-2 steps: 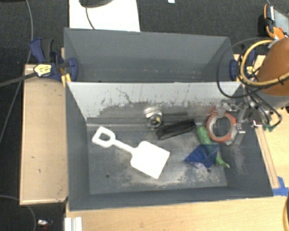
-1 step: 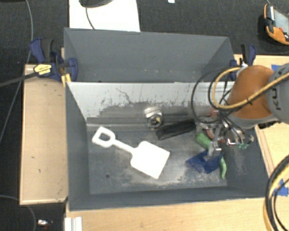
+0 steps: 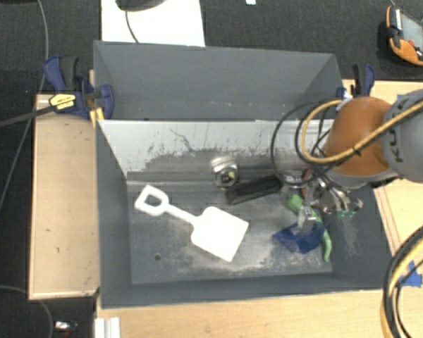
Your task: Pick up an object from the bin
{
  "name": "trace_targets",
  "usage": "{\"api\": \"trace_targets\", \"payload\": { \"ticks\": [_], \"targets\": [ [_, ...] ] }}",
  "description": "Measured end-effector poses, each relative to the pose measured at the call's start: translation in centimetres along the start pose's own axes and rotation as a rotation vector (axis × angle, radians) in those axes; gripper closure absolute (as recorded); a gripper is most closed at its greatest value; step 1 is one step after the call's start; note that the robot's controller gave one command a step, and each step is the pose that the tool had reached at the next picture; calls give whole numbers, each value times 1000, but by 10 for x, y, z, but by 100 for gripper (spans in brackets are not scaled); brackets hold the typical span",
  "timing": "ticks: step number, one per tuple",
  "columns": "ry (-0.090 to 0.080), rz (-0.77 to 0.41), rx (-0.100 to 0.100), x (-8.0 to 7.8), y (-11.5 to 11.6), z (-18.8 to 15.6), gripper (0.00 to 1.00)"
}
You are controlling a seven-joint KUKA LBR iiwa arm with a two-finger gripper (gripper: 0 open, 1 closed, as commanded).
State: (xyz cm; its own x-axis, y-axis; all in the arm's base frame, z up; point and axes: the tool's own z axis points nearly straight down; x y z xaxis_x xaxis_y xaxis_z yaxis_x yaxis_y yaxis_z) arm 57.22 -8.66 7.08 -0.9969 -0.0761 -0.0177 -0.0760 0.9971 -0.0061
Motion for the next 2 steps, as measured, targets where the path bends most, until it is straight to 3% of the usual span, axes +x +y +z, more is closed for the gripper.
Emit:
{"api": "trace_targets", "payload": {
  "ticks": [1, 2],
  "targets": [
    [7, 18, -3, 69, 34, -31, 0],
    [-9, -218, 2, 85, 66, -2, 0]
  ]
}}
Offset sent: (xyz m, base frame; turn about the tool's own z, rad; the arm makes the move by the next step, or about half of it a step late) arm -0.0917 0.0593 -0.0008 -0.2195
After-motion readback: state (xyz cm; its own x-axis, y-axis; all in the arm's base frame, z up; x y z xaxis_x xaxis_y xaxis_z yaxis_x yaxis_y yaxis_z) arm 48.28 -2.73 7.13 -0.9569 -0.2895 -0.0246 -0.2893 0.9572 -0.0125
